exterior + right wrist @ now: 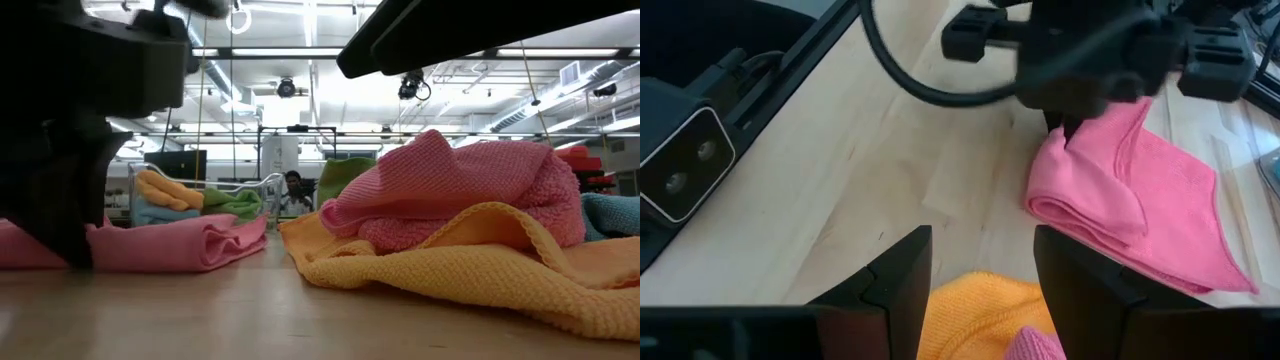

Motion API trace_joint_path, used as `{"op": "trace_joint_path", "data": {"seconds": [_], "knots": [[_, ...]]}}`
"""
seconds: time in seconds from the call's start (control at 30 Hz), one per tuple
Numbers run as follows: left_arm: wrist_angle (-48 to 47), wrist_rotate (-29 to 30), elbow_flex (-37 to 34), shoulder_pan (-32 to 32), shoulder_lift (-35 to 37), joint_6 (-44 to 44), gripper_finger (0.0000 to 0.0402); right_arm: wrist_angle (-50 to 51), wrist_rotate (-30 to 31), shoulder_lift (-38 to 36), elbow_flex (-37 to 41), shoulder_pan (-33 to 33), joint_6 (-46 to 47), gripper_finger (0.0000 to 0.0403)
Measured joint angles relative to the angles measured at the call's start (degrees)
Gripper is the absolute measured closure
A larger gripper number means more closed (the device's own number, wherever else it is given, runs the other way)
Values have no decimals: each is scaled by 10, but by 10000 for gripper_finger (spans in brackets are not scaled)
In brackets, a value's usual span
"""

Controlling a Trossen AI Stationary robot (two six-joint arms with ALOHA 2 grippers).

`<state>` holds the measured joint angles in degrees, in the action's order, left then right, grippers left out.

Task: Fold microfiber towels
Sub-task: Fold the left pink microfiber towel

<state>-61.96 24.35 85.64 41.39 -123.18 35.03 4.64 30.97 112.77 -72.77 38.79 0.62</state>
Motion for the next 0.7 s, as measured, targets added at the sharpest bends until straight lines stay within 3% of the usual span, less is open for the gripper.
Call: {"op": "trace_joint_path", "data": {"seconds": [0.37,0.53,0.7], "knots": [[167,-266,1,12,55,-45,383,-3,-10,0,0,0,-2,217],[171,-329,1,4,60,-55,391,-7,-11,0,0,0,-6,217],[176,-353,2,-17,83,-92,380,-12,-13,0,0,0,-11,217]]}}
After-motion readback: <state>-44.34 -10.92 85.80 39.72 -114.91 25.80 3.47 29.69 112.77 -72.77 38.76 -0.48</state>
